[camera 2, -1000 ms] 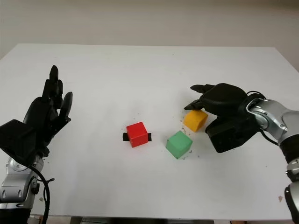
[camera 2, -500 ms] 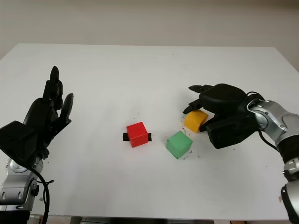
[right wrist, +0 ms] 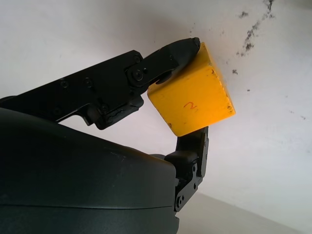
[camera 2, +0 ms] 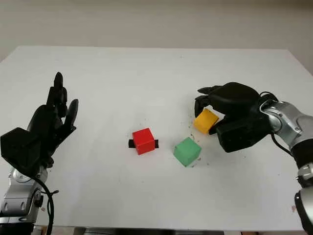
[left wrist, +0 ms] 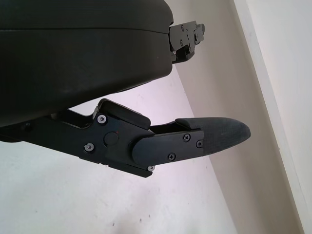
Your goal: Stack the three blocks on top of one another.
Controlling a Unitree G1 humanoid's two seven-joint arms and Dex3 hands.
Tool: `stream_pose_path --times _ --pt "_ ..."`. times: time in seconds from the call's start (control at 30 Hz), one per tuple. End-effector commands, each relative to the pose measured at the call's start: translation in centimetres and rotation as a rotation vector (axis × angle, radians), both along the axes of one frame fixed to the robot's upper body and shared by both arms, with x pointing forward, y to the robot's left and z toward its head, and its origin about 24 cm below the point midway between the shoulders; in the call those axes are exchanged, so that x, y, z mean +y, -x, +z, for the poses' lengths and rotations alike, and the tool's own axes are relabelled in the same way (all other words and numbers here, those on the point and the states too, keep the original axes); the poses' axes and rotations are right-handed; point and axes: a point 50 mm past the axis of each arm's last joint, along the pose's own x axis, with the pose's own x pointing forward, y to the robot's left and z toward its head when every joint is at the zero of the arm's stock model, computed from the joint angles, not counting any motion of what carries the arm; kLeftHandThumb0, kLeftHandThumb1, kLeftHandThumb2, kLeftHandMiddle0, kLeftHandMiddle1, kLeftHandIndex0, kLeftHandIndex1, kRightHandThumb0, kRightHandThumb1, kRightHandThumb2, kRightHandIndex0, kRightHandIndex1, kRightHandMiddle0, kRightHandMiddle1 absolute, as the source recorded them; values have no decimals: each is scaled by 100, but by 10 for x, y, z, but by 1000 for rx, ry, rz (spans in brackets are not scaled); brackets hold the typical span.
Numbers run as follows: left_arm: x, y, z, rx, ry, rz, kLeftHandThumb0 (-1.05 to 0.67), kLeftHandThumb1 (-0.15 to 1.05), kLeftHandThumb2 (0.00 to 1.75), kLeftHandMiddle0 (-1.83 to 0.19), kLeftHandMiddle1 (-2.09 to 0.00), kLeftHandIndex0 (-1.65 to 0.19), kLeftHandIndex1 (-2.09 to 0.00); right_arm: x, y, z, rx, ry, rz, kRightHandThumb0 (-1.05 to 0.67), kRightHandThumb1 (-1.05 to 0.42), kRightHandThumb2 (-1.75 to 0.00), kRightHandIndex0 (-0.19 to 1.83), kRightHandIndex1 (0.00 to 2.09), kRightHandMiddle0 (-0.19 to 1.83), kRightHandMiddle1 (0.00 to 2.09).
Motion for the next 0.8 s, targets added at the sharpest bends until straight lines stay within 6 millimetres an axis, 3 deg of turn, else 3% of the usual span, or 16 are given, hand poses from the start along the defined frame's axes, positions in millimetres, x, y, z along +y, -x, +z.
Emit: stream_pose_path --times 0.0,0.17,0.27,0.47,0.77 --pt "-2 2 3 -11 -10 -7 -75 105 54 19 0 19 0 -1 -1 17 -56 -60 -10 -40 -95 -5 25 6 44 122" --pt "-2 3 2 -8 -40 16 -78 105 53 18 -3 19 0 4 -3 18 -35 -242 -39 -39 -96 -5 24 5 41 133" --pt "-2 3 2 -8 -31 17 -77 105 51 19 -3 19 0 8 -5 19 31 -398 -65 -38 -96 -5 22 4 35 146" --pt "-3 5 1 -9 -21 15 -76 105 48 19 -2 19 0 23 -6 24 215 -680 -43 -41 -95 -5 19 4 31 151" --pt "-5 7 0 -17 -36 12 -71 105 48 19 -3 19 0 57 15 19 406 -900 -32 -45 -97 -5 23 6 20 172"
